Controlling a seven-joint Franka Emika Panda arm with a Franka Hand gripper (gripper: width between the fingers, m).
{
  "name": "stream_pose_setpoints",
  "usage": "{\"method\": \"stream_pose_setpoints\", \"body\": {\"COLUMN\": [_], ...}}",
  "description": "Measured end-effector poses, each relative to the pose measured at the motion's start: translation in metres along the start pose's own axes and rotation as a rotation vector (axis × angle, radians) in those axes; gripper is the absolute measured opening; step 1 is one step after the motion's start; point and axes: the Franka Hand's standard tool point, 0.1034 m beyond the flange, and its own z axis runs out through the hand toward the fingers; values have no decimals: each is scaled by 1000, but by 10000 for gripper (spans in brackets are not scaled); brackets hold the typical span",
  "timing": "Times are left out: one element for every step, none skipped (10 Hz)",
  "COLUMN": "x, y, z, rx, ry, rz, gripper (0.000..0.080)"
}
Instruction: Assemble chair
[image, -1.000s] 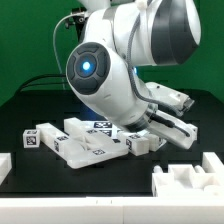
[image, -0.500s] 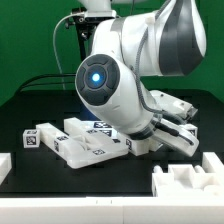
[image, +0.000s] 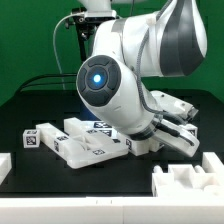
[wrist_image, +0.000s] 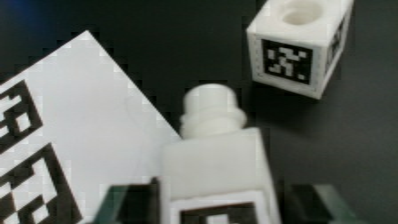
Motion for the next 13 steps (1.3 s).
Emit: {"method": "stream_pose_setpoints", "body": {"x": [0, -2, -8, -19, -34, -39, -44, -47, -45, -45, -46, -46, -50], "y": [0, 0, -3, -4, -2, -3, -3, -8, -12, -15, -19, -25, -30], "z": [0, -2, -12, -27, -47, -67, -86, -89, -84, -83, -85, -88, -105], "rx": [0, 0, 7, 10, 12, 23, -9, -19, 1, 13, 25, 43, 43], "ry": [0, 0, 12, 24, 18, 58, 178, 254, 315, 362, 413, 481, 521], "rz": [0, -3, -15, -34, -51, -62, -90, -117, -126, -137, -151, -169, -214], "gripper": [287, 287, 286, 286, 286, 286, 286, 286, 286, 286, 286, 286, 286]}}
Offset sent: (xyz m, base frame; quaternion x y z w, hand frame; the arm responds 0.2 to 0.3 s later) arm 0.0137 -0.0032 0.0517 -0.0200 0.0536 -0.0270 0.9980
